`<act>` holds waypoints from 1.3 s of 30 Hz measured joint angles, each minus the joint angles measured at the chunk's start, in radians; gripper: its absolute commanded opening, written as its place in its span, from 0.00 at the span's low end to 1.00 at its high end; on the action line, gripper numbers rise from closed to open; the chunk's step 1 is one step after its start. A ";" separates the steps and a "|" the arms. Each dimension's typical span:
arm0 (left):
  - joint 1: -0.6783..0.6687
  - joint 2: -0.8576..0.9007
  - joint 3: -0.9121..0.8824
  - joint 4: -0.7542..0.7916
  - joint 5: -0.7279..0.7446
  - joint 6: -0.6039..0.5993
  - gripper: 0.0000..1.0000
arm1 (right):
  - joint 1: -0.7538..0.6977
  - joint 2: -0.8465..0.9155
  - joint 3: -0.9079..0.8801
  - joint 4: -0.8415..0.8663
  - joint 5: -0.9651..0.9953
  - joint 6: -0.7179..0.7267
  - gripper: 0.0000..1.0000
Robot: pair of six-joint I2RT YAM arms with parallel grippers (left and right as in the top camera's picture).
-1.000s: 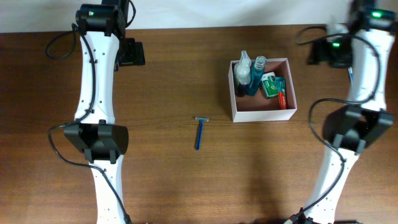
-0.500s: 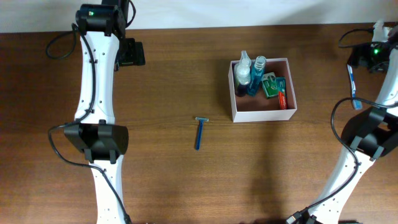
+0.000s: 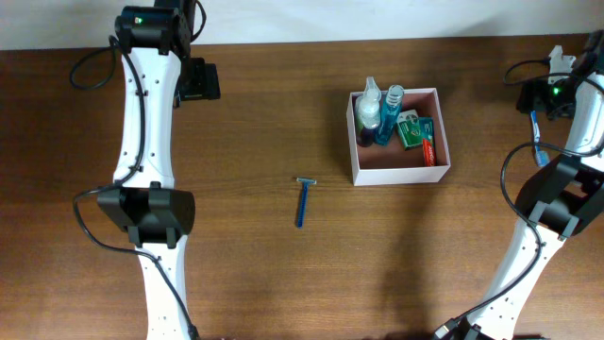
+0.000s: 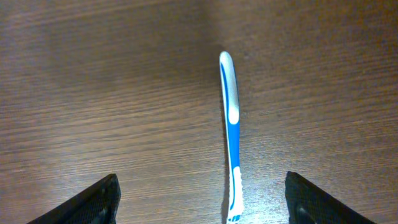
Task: Pack container
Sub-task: 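Move the right gripper to the blue toothbrush and grasp it, then lift the toothbrush with the right gripper over the box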
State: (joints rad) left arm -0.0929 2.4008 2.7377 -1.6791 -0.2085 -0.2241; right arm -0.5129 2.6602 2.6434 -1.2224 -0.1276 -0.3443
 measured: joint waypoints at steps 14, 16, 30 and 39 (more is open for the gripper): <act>0.000 0.000 0.000 0.000 0.000 0.000 0.99 | -0.034 0.018 -0.136 0.082 0.000 -0.019 0.72; 0.000 0.000 0.000 0.000 0.000 0.000 0.99 | -0.034 0.018 -0.142 0.090 0.000 -0.019 0.72; 0.000 0.000 0.000 0.000 0.000 0.000 0.99 | -0.037 0.002 -0.209 0.143 0.027 -0.026 0.19; 0.000 0.000 0.000 0.000 0.000 0.000 0.99 | -0.039 0.000 -0.211 0.138 0.029 -0.018 0.04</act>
State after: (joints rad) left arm -0.0929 2.4008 2.7377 -1.6791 -0.2085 -0.2237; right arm -0.5522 2.6602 2.4329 -1.0843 -0.0982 -0.3622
